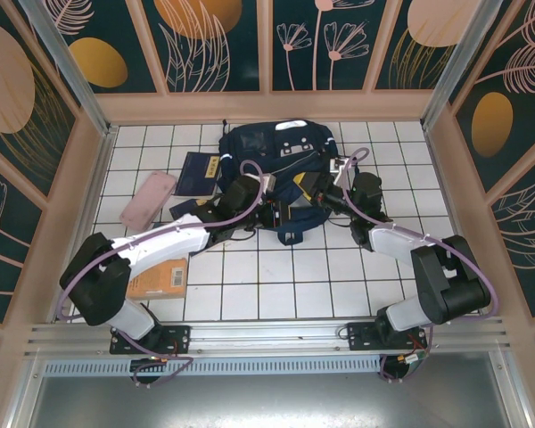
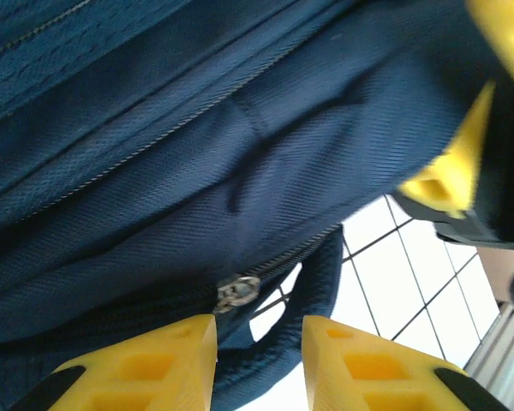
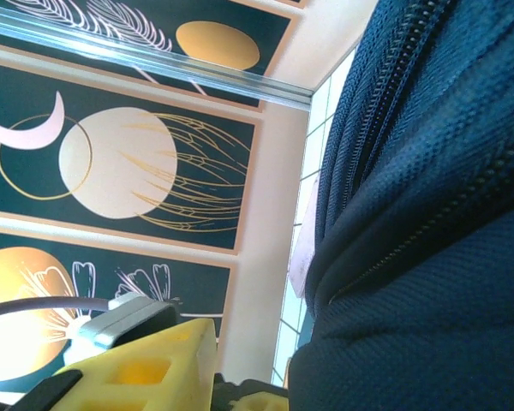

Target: Pack the student bag

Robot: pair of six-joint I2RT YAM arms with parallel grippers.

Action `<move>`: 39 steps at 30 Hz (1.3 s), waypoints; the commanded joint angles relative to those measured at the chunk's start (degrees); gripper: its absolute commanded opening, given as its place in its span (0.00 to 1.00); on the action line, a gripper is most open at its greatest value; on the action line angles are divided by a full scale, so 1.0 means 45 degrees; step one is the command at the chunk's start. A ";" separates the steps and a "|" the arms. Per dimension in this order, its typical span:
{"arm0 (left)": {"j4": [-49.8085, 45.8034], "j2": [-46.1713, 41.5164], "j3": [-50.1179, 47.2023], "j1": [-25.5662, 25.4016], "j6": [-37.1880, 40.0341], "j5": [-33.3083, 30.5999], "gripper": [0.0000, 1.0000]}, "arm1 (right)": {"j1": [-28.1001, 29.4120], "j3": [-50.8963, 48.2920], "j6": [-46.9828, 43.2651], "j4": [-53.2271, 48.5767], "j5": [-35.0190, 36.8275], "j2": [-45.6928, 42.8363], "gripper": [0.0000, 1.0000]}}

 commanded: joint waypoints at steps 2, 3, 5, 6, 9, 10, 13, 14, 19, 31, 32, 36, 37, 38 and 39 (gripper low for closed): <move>0.0397 0.0349 -0.0052 -0.0040 -0.0288 -0.0327 0.31 | 0.0176 0.0634 0.0122 0.1356 -0.0336 -0.0188 0.35; 0.0343 0.0452 -0.0042 -0.0038 -0.0304 -0.0384 0.31 | 0.0196 0.0634 0.0151 0.1348 -0.0322 -0.0181 0.35; 0.0101 0.0638 0.0034 -0.0065 -0.0307 -0.0595 0.31 | 0.0211 0.0654 0.0181 0.1343 -0.0327 -0.0178 0.34; -0.0005 0.0714 0.0074 -0.0057 -0.0306 -0.0774 0.31 | 0.0230 0.0654 0.0200 0.1351 -0.0317 -0.0205 0.34; -0.0420 0.0943 0.0212 -0.0084 -0.0311 -0.1395 0.35 | 0.0308 0.0678 0.0259 0.1324 -0.0317 -0.0206 0.34; -0.0568 0.1038 0.0282 -0.0095 -0.0270 -0.1567 0.35 | 0.0329 0.0673 0.0292 0.1306 -0.0307 -0.0209 0.34; -0.0887 0.1295 0.0494 -0.0115 -0.0289 -0.2113 0.31 | 0.0455 0.0673 0.0378 0.1261 -0.0225 -0.0223 0.33; -0.0933 0.1356 0.0552 -0.0139 -0.0287 -0.2241 0.30 | 0.0511 0.0673 0.0377 0.1251 -0.0183 -0.0224 0.33; -0.1563 0.1725 0.0829 -0.0215 -0.0348 -0.3300 0.26 | 0.0928 0.0770 0.0350 0.1046 0.0085 -0.0242 0.30; -0.3077 0.1284 0.1048 -0.0250 -0.0114 -0.5114 0.02 | 0.1191 0.1185 -0.2037 -0.2398 0.1829 -0.0885 0.26; -0.3106 0.1181 0.1047 -0.0235 -0.0006 -0.5131 0.00 | 0.1188 0.1229 -0.2249 -0.2734 0.1959 -0.0965 0.26; -0.3593 0.0838 0.1276 -0.0230 0.0532 -0.5455 0.00 | 0.1188 0.1134 -0.3241 -0.4116 0.2599 -0.1388 0.24; -0.3783 0.0751 0.1347 -0.0216 0.0627 -0.5586 0.00 | 0.1188 0.1096 -0.3512 -0.4597 0.2910 -0.1522 0.23; -0.3942 0.0673 0.1388 -0.0214 0.0696 -0.5721 0.00 | 0.1188 0.1038 -0.3787 -0.5117 0.3403 -0.1691 0.22; -0.4088 0.0564 0.1401 -0.0228 0.0789 -0.5809 0.00 | 0.1190 0.0945 -0.3992 -0.5554 0.3854 -0.1887 0.20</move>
